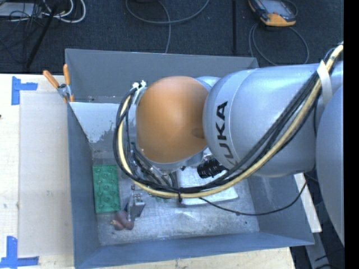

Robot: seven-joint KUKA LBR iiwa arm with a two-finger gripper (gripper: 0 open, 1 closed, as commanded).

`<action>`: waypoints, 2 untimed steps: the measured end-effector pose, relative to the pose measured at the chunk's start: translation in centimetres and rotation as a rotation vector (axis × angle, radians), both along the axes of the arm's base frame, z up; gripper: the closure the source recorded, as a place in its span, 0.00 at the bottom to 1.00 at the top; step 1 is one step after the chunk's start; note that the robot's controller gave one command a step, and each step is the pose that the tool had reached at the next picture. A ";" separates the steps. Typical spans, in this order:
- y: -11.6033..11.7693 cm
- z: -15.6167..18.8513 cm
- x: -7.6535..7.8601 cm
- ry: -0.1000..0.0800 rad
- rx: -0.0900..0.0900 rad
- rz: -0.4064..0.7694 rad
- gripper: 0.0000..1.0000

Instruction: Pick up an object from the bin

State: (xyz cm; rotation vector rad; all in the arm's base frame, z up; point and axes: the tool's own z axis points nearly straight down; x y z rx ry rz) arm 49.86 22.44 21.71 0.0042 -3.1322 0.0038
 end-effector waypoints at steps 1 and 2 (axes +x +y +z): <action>2.1 8.0 -2.2 -0.014 0.005 0.178 0.00; 2.1 -10.4 -0.5 0.000 0.002 0.388 0.00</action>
Offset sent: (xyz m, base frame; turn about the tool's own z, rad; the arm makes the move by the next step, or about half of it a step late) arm -0.0232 0.0200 0.0787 -0.1774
